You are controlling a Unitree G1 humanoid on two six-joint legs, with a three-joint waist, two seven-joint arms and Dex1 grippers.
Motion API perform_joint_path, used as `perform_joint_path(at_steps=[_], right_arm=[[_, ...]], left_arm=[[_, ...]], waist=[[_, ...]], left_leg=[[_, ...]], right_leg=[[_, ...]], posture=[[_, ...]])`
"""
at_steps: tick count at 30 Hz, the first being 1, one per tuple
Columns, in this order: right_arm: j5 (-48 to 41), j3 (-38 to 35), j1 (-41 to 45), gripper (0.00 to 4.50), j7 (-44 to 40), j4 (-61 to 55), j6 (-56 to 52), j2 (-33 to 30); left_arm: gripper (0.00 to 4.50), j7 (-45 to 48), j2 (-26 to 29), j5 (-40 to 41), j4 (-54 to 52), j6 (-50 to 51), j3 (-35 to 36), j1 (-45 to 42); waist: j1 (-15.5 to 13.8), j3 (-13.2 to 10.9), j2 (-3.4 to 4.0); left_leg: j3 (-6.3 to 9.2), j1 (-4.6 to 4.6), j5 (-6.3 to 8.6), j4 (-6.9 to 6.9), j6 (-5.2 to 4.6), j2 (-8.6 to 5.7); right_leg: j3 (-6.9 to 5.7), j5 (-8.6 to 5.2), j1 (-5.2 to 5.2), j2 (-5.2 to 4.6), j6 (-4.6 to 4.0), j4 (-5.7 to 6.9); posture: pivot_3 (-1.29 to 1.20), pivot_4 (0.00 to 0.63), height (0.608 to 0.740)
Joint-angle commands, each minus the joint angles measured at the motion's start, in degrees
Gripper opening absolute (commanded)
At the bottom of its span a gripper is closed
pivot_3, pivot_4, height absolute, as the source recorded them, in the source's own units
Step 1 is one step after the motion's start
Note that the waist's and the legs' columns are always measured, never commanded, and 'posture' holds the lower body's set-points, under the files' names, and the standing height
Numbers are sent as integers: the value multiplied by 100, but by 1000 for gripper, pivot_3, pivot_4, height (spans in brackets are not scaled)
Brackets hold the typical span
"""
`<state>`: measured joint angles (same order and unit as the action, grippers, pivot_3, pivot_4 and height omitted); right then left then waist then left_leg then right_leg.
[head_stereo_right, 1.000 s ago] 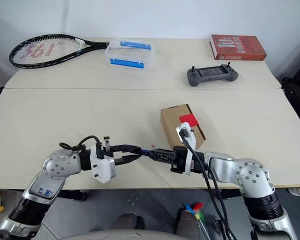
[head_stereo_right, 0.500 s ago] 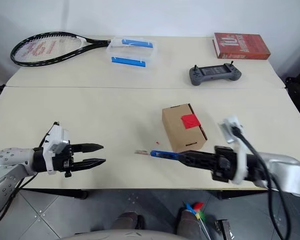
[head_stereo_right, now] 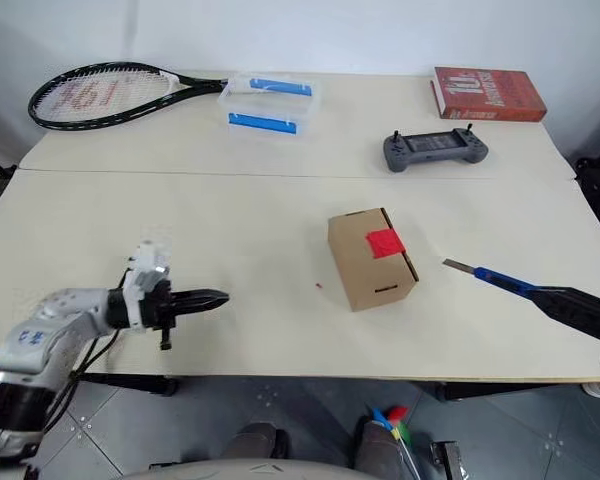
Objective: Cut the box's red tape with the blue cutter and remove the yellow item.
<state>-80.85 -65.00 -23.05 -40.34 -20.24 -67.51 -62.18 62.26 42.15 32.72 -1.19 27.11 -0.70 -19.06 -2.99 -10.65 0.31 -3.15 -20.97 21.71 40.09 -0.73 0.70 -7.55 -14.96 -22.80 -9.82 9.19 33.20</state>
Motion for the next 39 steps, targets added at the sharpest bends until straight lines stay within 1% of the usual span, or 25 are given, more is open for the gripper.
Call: perform_joint_path(at_steps=[1,3,4,6,8,11,14,18,20,25,31,35,39], right_arm=[[218,68,245,145,-41,-158,-84,-479],[-39,298,698,145,299,-96,-230,-980],[-191,506,970,145,650,28,-347,-1300],[-419,939,1452,145,1045,200,-401,-1655],[-522,1426,1839,145,1324,317,-397,-1913],[-748,2442,2567,145,1926,503,-206,-2259],[-889,3417,3424,145,2346,594,8,-2324],[-821,4638,4839,145,2813,674,18,-2023],[-713,4990,5369,145,2935,780,-96,-1845],[-349,5572,6308,145,3144,1001,-390,-1327],[407,6031,6920,145,3073,1102,-752,-782],[977,6132,7013,145,2879,1135,-856,-593],[1272,6060,7039,145,2691,1125,-1016,-381]], left_arm=[[0,170,-343,-259,-29,70,-497,-952],[0,261,-628,-327,49,276,-790,-1691],[0,321,-814,-496,205,164,-981,-2048],[0,316,-1116,-901,581,-40,-1324,-2548],[0,237,-1453,-1192,980,-143,-1554,-2942],[0,-39,-2071,-1676,1720,-361,-1822,-3500],[0,-402,-2524,-2209,2406,-698,-2003,-3860],[0,-916,-3092,-2590,2943,-997,-2001,-4124],[0,-1051,-3251,-2683,3053,-960,-1962,-4171],[0,-1076,-3290,-3020,3053,-796,-2118,-4078],[0,-1020,-3246,-3190,3012,-545,-2197,-4042],[0,-1005,-3251,-3201,2945,-445,-2148,-4025],[0,-1023,-3244,-3183,2886,-361,-2098,-4004]], waist=[[9,0,0],[18,-1,-1],[27,-1,0],[33,-1,-1],[29,-1,-4],[31,-5,-9],[12,-9,-16],[17,-9,-16],[6,-10,-17],[8,-9,-16],[7,-8,-14],[7,-8,-14],[16,-8,-14]], left_leg=[[-3,1,-1,2,0,-1],[-4,1,-2,9,0,-1],[-6,1,-3,14,0,-1],[-7,2,-5,16,-1,0],[-4,3,-5,14,0,4],[-2,-6,-5,9,0,1],[2,-23,-4,9,-1,0],[2,-30,-4,3,-2,0],[2,-33,-4,3,-2,1],[3,-40,-4,6,-2,2],[3,-39,-4,15,-2,2],[3,-40,-4,16,-2,2],[3,-39,-4,16,-2,2]], right_leg=[[3,0,0,0,0,2],[6,1,0,0,-1,6],[8,2,0,0,-2,10],[9,3,0,0,-3,14],[0,3,1,2,-3,14],[-5,4,-1,2,-1,0],[-14,5,-3,3,2,-19],[-16,7,-10,2,6,-27],[-19,8,-13,3,6,-28],[-21,8,-21,2,6,-24],[-19,8,-20,2,6,-15],[-19,9,-20,2,6,-13],[-19,9,-20,2,6,-11]], posture=[[0,150,740],[0,150,740],[0,150,740],[0,150,740],[0,150,740],[0,150,740],[0,150,740],[0,150,740],[0,150,740],[0,150,740],[0,150,740],[0,150,740],[0,150,740]])
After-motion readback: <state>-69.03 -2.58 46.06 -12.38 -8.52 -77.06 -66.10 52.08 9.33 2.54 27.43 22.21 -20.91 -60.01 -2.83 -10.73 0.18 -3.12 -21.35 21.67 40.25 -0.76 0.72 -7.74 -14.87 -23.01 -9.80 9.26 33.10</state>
